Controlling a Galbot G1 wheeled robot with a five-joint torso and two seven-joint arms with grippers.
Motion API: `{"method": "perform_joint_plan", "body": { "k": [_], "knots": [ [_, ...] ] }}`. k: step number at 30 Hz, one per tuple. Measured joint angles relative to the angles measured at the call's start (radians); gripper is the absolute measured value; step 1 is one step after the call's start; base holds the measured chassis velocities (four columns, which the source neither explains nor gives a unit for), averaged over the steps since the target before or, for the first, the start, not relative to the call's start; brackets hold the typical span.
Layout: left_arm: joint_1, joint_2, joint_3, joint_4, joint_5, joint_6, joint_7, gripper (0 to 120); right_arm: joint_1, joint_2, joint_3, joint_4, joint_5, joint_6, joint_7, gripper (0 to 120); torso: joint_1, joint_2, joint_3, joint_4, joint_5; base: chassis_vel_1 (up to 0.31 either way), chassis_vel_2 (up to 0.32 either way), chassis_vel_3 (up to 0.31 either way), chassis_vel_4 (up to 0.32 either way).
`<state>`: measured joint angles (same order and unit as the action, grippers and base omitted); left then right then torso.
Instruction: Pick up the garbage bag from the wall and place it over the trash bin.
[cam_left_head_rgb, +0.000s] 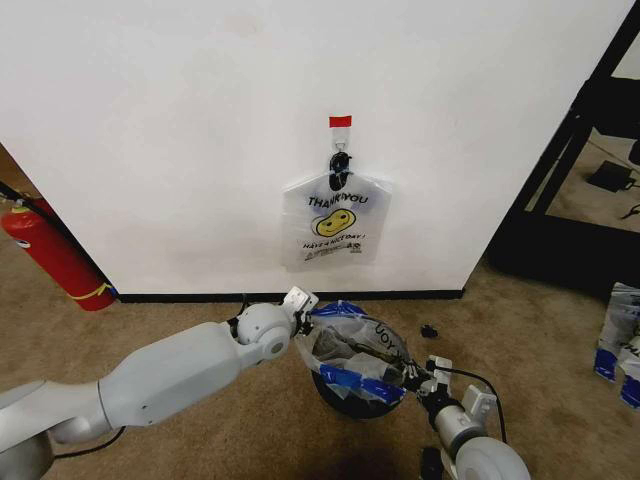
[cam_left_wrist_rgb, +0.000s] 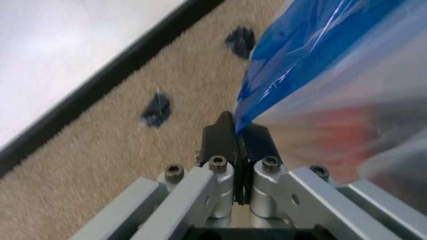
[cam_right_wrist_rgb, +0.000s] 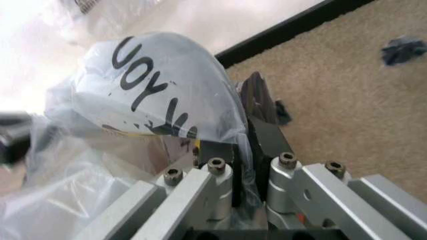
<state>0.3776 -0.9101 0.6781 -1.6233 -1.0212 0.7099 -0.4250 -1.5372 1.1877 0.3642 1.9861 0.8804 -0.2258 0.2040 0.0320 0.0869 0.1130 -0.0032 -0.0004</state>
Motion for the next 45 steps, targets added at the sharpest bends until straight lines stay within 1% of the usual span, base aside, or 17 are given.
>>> {"method": "perform_joint_plan", "body": {
  "k": [3, 8, 10, 15, 18, 21, 22, 24, 25, 30, 32, 34, 36, 38, 40, 41, 45],
  "knots": [
    [0.017, 0.010, -0.013, -0.002, -0.006, 0.003, 0.005, 0, 0.005, 0.005, 0.006, -0.001, 0.031, 0.011, -0.009, 1, 0.000, 0.000, 0.000, 0.0005, 0.0003, 0.000, 0.000, 0.000, 0.000],
    [0.050, 0.028, -0.051, -0.015, -0.039, 0.006, 0.010, 0, 0.011, 0.023, 0.020, -0.007, 0.064, 0.043, -0.030, 1, 0.000, 0.000, 0.000, 0.0000, 0.0001, 0.000, 0.000, 0.000, 0.000],
    [0.052, 0.030, -0.055, -0.017, -0.044, 0.006, 0.010, 0, 0.012, 0.026, 0.020, -0.009, 0.064, 0.048, -0.031, 1, 0.000, 0.000, 0.000, 0.0000, 0.0002, 0.000, 0.000, 0.000, 0.000],
    [0.074, 0.051, -0.098, -0.046, -0.118, 0.022, 0.008, 0, 0.012, 0.034, 0.019, -0.034, 0.033, 0.084, -0.066, 1, 0.000, 0.000, 0.000, 0.0000, 0.0002, 0.000, 0.000, 0.000, 0.000],
    [0.076, 0.055, -0.106, -0.051, -0.129, 0.025, 0.007, 0, 0.010, 0.035, 0.015, -0.039, 0.024, 0.088, -0.071, 1, 0.000, 0.000, 0.000, 0.0000, 0.0003, 0.000, 0.000, 0.000, 0.000],
    [0.086, 0.059, -0.126, -0.070, -0.136, 0.029, 0.005, 12, 0.013, 0.045, 0.004, -0.045, 0.012, 0.095, -0.067, 1, 0.000, 0.000, 0.000, 0.0001, 0.0002, 0.000, 0.000, 0.000, 0.000],
    [0.090, 0.059, -0.138, -0.080, -0.136, 0.029, 0.005, 19, 0.015, 0.049, 0.000, -0.046, 0.010, 0.095, -0.063, 1, 0.000, 0.000, 0.000, 0.0001, 0.0001, 0.000, 0.000, 0.000, 0.000],
    [0.092, 0.059, -0.145, -0.086, -0.136, 0.029, 0.004, 21, 0.016, 0.050, -0.002, -0.046, 0.009, 0.095, -0.061, 1, 0.000, 0.000, 0.000, 0.0001, 0.0002, 0.000, 0.000, 0.000, 0.000],
    [0.097, 0.061, -0.162, -0.104, -0.133, 0.029, 0.001, 27, 0.019, 0.053, -0.007, -0.047, 0.004, 0.094, -0.055, 1, 0.000, 0.000, 0.000, 0.0001, 0.0003, 0.000, 0.000, 0.000, 0.000],
    [0.108, 0.094, -0.217, -0.189, -0.123, 0.028, -0.003, 49, 0.025, 0.059, -0.012, -0.051, 0.002, 0.077, -0.032, 1, 0.000, 0.000, 0.000, 0.0001, 0.0002, 0.000, 0.000, 0.000, 0.000],
    [0.111, 0.098, -0.222, -0.198, -0.121, 0.028, -0.003, 51, 0.026, 0.059, -0.012, -0.051, 0.002, 0.076, -0.030, 1, 0.000, 0.000, 0.000, 0.0000, 0.0002, 0.000, 0.000, 0.000, 0.000],
    [0.142, 0.132, -0.262, -0.260, -0.067, 0.017, -0.001, 61, 0.029, 0.061, -0.012, -0.051, 0.004, 0.070, -0.023, 1, 0.000, 0.000, 0.000, 0.0000, 0.0003, 0.000, 0.000, 0.000, 0.000],
    [0.192, 0.165, -0.313, -0.325, -0.013, -0.031, 0.020, 69, 0.031, 0.063, -0.010, -0.052, 0.006, 0.066, -0.017, 1, 0.000, 0.000, 0.000, 0.0002, 0.0000, 0.000, 0.000, 0.000, 0.000],
    [0.212, 0.176, -0.335, -0.349, 0.011, -0.048, 0.035, 73, 0.032, 0.064, -0.009, -0.053, 0.007, 0.065, -0.015, 1, 0.000, 0.000, 0.000, 0.0000, 0.0000, 0.000, 0.000, 0.000, 0.000],
    [0.293, 0.224, -0.399, -0.430, 0.099, -0.102, 0.100, 81, 0.034, 0.064, -0.007, -0.056, 0.012, 0.060, -0.010, 1, 0.000, 0.000, 0.000, -0.0001, 0.0004, 0.000, 0.000, 0.000, 0.000],
    [0.366, 0.260, -0.430, -0.488, 0.189, -0.143, 0.159, 86, 0.035, 0.065, -0.006, -0.060, 0.014, 0.056, -0.007, 1, 0.000, 0.000, 0.000, 0.0005, 0.0003, 0.000, 0.000, 0.000, 0.000],
    [0.517, 0.313, -0.440, -0.580, 0.439, -0.229, 0.283, 98, 0.040, 0.074, -0.004, -0.071, 0.019, 0.053, -0.001, 1, 0.000, 0.000, 0.000, 0.0009, 0.0003, 0.000, 0.000, 0.000, 0.000]
  ]
}}
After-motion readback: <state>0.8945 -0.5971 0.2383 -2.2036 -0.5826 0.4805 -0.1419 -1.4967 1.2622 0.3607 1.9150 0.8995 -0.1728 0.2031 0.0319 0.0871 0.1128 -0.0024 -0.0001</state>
